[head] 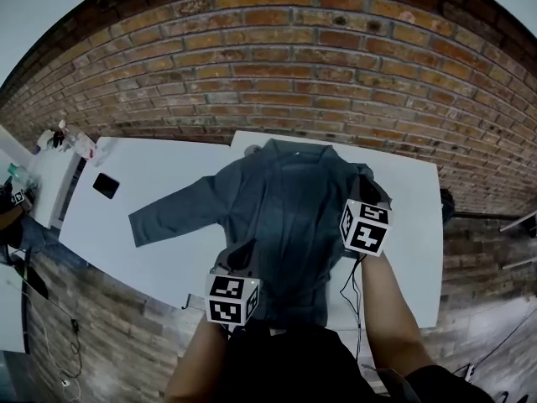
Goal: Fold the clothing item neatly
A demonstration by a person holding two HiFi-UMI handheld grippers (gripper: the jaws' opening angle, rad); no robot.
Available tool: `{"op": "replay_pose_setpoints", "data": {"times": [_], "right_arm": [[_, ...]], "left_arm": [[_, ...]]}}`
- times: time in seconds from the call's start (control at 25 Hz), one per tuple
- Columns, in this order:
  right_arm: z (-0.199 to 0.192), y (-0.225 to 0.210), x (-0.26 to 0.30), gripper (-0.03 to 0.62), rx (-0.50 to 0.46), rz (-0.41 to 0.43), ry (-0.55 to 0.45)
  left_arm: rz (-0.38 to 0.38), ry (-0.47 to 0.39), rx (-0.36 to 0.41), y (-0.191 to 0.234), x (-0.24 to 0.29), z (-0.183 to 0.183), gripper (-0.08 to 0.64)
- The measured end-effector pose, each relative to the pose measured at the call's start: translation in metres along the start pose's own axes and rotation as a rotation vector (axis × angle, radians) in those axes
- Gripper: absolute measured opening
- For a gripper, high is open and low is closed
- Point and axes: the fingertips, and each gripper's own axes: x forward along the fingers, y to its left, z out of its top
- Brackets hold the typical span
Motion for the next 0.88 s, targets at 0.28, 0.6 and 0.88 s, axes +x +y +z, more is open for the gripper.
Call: {"op": "replay_pose_setpoints", "data": {"times": [0.28,0.6,0.88], "right_arm": [[-0.001,0.113,0.052,0.006,-0.088,0.062,0.026],[-0.066,0.21,0.094,0.006,-0.251,0.091,0.188],[-0.125,0.277,0.094,0.011,-0.429,0.296,0.271]], "left_arm": [[0.051,0.034,-0.056,0.071,-0.019,-0.021,-0.011],[0.065,0.061,-0.105,0.147,-0.021,-0.033,-0.011],[0.05,0.068,-0.136,0.188,-0.006,-0.036,-0.011]]}}
